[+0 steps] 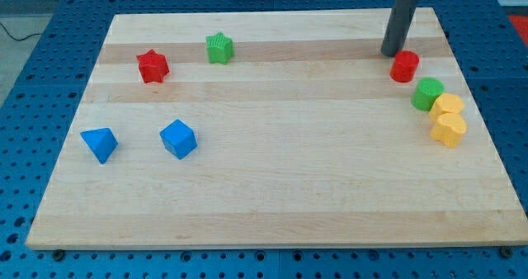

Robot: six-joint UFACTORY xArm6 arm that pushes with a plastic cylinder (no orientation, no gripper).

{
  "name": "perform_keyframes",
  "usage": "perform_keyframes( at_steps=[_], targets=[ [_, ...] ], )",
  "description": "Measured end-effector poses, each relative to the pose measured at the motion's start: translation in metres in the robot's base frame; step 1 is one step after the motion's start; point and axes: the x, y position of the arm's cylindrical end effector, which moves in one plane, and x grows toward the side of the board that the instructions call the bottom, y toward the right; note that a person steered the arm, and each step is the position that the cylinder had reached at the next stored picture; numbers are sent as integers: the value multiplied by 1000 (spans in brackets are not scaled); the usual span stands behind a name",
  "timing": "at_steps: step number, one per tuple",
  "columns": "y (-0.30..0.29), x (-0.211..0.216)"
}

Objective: Push the green star diagonal to the red star

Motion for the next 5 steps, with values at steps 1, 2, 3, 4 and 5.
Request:
perform_keyframes(
  at_steps=[1, 2, 3, 4, 5],
  targets=[
    [2, 19],
    [11, 31],
    [15, 29],
    [-8, -11],
    [-83, 2]
  ],
)
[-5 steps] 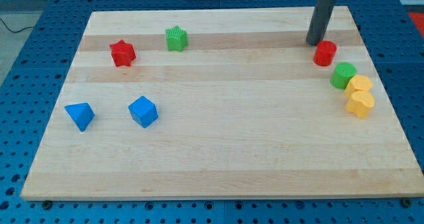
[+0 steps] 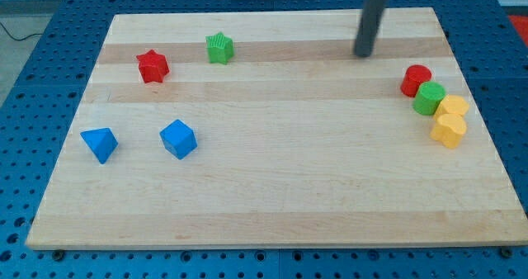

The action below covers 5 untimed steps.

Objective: Push the green star diagonal to the red star

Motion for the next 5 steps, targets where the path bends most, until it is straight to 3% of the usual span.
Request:
perform_keyframes(
  at_steps=[2, 3, 5],
  targets=[
    [-166, 24],
    [-217, 18],
    [-204, -25]
  ],
)
